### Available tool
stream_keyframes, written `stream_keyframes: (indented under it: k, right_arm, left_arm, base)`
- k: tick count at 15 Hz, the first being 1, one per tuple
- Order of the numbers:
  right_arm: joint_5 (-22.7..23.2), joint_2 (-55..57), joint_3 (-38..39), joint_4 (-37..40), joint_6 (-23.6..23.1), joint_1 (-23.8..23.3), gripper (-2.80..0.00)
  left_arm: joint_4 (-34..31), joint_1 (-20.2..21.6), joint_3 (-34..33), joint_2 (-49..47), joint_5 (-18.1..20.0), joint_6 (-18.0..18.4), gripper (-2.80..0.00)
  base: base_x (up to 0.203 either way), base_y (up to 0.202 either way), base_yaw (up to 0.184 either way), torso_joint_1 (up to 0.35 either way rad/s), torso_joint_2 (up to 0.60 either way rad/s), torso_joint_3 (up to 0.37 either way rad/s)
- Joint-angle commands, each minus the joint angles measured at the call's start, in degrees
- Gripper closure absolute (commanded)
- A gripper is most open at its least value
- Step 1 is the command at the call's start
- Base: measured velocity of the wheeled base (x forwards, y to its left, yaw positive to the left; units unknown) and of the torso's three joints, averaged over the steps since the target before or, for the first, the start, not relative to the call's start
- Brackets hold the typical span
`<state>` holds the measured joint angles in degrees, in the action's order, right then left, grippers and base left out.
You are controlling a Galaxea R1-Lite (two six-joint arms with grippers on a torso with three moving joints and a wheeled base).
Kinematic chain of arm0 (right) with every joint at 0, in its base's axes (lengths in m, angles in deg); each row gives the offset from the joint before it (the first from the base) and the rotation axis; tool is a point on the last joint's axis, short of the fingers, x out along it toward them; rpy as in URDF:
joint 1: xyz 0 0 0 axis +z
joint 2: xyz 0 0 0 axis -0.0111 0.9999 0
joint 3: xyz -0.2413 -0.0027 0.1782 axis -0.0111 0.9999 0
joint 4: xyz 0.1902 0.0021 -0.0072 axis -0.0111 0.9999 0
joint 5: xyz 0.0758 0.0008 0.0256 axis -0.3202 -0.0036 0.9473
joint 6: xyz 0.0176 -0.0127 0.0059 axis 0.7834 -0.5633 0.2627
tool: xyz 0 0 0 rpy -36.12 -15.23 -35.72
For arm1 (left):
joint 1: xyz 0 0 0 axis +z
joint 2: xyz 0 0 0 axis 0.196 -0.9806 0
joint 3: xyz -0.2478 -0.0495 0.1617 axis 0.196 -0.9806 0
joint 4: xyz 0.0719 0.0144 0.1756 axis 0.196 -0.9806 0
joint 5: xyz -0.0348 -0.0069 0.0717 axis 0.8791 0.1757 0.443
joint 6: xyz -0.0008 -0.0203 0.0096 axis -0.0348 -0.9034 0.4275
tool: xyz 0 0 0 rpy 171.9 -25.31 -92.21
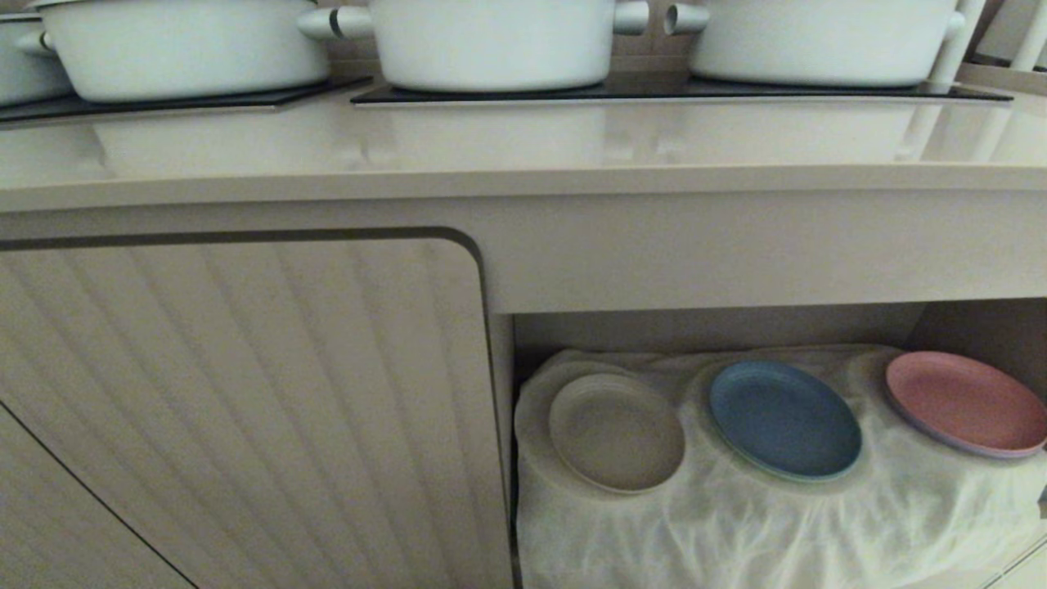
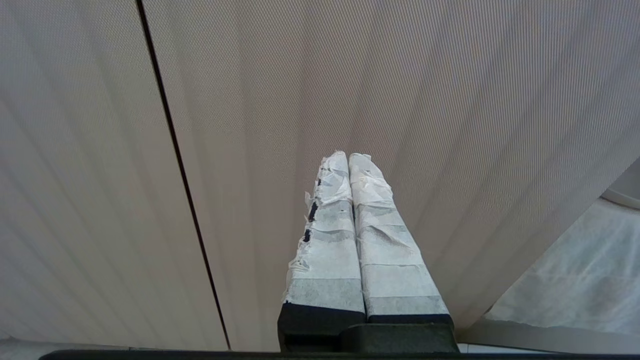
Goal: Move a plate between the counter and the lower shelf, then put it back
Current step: Pick up the plate in the cupboard
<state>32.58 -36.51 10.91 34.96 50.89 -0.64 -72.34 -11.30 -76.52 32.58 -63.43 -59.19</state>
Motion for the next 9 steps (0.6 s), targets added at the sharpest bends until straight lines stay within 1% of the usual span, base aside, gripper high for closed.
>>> stream_keyframes:
  k: [1, 9]
  right_arm:
    - [0.0, 0.1, 0.0, -0.1, 0.0, 0.0, 0.00]
    - [0.0, 0.1, 0.0, -0.1, 0.0, 0.0, 0.00]
  left_arm:
    - [0.0, 0.0, 0.0, 0.0, 0.0, 0.0, 0.00]
    - [0.0, 0.0, 0.0, 0.0, 0.0, 0.0, 0.00]
  base:
    - [0.000, 0.000, 0.000, 0.000, 0.00, 0.000]
    - [0.000, 0.000, 0.000, 0.000, 0.00, 0.000]
